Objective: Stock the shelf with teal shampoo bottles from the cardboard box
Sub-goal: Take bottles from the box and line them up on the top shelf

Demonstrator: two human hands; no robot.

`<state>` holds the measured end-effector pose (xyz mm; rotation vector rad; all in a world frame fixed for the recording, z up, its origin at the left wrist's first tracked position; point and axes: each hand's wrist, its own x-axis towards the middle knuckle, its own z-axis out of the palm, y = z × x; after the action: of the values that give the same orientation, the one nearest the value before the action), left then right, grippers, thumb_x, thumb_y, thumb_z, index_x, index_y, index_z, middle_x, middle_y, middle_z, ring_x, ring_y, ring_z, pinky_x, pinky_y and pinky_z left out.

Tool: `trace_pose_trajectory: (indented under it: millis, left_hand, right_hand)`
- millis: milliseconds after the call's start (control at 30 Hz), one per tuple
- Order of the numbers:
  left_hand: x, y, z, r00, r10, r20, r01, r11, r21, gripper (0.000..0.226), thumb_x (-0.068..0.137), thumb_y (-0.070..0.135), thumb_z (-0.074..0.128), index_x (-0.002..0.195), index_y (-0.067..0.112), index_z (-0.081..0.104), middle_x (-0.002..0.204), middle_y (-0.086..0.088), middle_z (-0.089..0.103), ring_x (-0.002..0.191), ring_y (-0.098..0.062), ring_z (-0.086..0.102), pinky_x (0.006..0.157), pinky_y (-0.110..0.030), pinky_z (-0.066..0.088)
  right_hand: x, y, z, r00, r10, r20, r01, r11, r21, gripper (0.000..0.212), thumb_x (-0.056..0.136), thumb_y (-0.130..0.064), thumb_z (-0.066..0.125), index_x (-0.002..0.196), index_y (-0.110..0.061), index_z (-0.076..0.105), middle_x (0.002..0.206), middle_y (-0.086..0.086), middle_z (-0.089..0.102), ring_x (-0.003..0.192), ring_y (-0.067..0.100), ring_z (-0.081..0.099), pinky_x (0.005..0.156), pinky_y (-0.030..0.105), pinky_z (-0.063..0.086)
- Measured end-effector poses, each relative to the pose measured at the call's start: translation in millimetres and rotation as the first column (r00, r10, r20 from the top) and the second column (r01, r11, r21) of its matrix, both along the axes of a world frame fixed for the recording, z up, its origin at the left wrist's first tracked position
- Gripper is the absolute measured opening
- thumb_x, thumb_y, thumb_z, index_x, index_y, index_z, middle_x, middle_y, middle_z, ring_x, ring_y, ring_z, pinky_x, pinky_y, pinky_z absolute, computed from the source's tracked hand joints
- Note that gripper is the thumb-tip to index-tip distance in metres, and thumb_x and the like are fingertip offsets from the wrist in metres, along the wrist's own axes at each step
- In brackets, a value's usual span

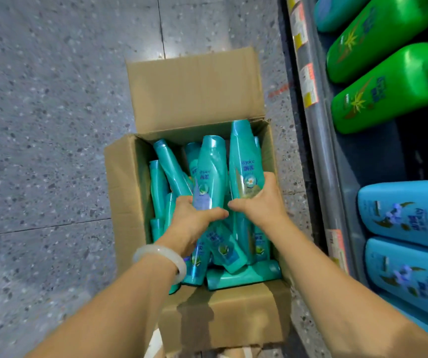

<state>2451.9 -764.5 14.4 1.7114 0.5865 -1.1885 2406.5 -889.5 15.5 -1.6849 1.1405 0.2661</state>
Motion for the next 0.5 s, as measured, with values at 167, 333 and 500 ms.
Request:
trace_pose_trajectory:
  millis: [167,333,500]
  left_hand:
    - [-11.3,5.4,68.8,0.973,0.014,0.231,-0.014,1.000,-0.002,0.068,0.051,0.011,0.081,0.109,0.020,0.045,0.101,-0.005,0.063,0.088,-0.022,0.064,0.084,-0.039,0.054]
    - [-13.9,1.0,144.2,0.933,0.006,0.361,0.004,1.000,-0.026,0.057,0.059,0.003,0.080,0.101,0.020,0.047,0.089,0.005,0.060,0.084,-0.020,0.062,0.077,-0.032,0.053]
    - [1.8,-8.2,233.8,0.875,0.003,0.484,0.031,0.998,-0.062,0.060,0.036,0.033,0.074,0.087,0.032,0.042,0.089,0.003,0.062,0.088,-0.025,0.065,0.079,-0.048,0.056]
  right_hand:
    - [-26.3,13.1,64.3,0.985,-0.117,0.129,0.104,0.989,0.108,0.078,0.063,0.009,0.075,0.124,-0.018,0.035,0.098,-0.006,0.053,0.076,-0.004,0.056,0.057,0.001,0.043]
    - [-39.8,19.7,137.9,0.958,-0.170,0.232,0.159,0.985,0.066,0.072,0.062,0.008,0.080,0.111,-0.021,0.036,0.090,-0.015,0.053,0.068,-0.015,0.058,0.060,0.008,0.047]
    - [-35.2,9.2,235.8,0.915,-0.204,0.348,0.231,0.972,-0.036,0.070,0.064,0.011,0.078,0.111,-0.017,0.035,0.088,-0.014,0.051,0.066,-0.017,0.057,0.057,0.003,0.044]
